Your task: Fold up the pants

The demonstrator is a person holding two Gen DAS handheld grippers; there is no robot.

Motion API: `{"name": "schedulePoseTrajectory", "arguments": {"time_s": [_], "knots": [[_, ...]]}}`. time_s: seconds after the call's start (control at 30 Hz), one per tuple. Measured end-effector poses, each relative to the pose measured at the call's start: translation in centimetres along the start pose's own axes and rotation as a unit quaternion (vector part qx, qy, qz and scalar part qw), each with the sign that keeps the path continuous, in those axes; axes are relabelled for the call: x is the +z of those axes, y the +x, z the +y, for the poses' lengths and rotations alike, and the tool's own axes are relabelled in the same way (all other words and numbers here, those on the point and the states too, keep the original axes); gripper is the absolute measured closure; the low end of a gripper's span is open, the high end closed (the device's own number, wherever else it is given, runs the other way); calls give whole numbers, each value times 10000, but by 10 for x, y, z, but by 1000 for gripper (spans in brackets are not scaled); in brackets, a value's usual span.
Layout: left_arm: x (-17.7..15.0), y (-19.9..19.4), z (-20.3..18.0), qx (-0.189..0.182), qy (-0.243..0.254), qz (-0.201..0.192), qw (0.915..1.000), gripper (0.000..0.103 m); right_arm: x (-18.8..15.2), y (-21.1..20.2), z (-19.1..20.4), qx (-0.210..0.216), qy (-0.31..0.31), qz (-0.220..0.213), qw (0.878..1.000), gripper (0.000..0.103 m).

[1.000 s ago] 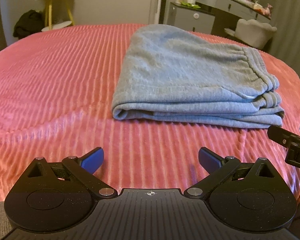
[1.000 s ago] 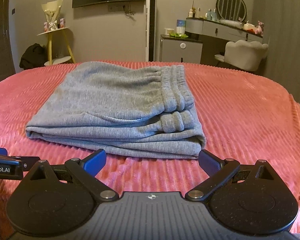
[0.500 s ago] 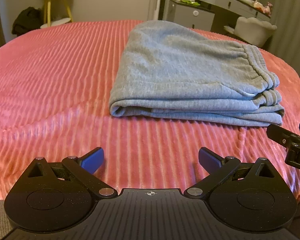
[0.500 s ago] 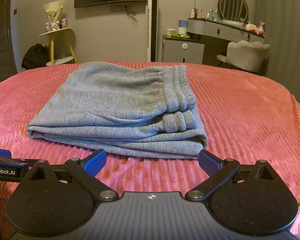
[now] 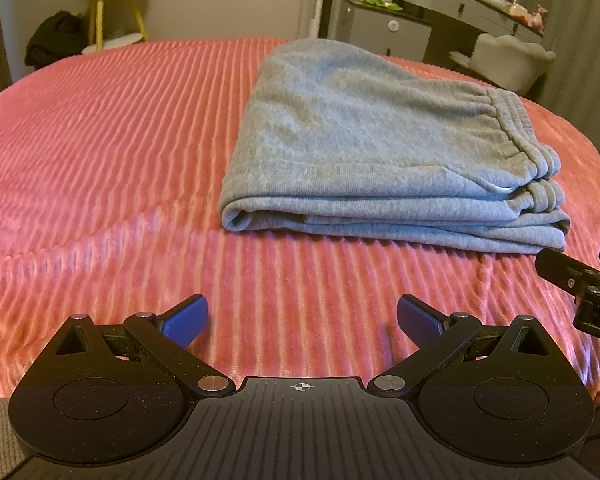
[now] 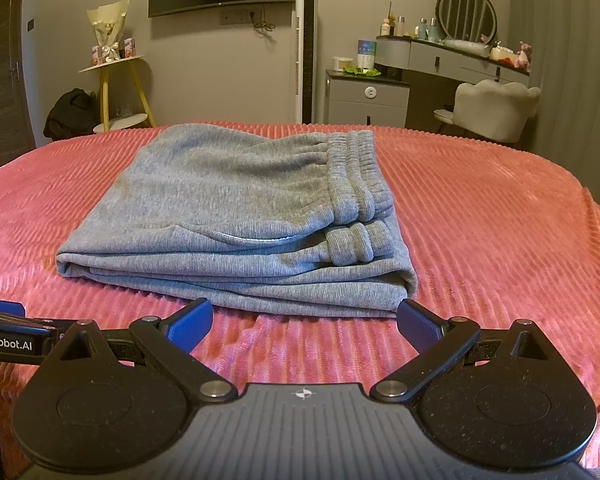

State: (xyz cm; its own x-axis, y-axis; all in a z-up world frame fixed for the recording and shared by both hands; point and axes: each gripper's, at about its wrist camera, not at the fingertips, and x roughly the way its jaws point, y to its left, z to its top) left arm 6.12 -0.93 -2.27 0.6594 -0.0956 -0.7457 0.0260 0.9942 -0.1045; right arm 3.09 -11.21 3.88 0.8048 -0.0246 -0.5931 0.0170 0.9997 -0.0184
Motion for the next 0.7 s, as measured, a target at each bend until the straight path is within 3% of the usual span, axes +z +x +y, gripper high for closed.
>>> {"name": "schedulePoseTrajectory", "arguments": {"time_s": [0.7], "knots": [[1,2,3,-25,-79,35,10000,0,1,0,-1,46,37,24,10000,4]]}}
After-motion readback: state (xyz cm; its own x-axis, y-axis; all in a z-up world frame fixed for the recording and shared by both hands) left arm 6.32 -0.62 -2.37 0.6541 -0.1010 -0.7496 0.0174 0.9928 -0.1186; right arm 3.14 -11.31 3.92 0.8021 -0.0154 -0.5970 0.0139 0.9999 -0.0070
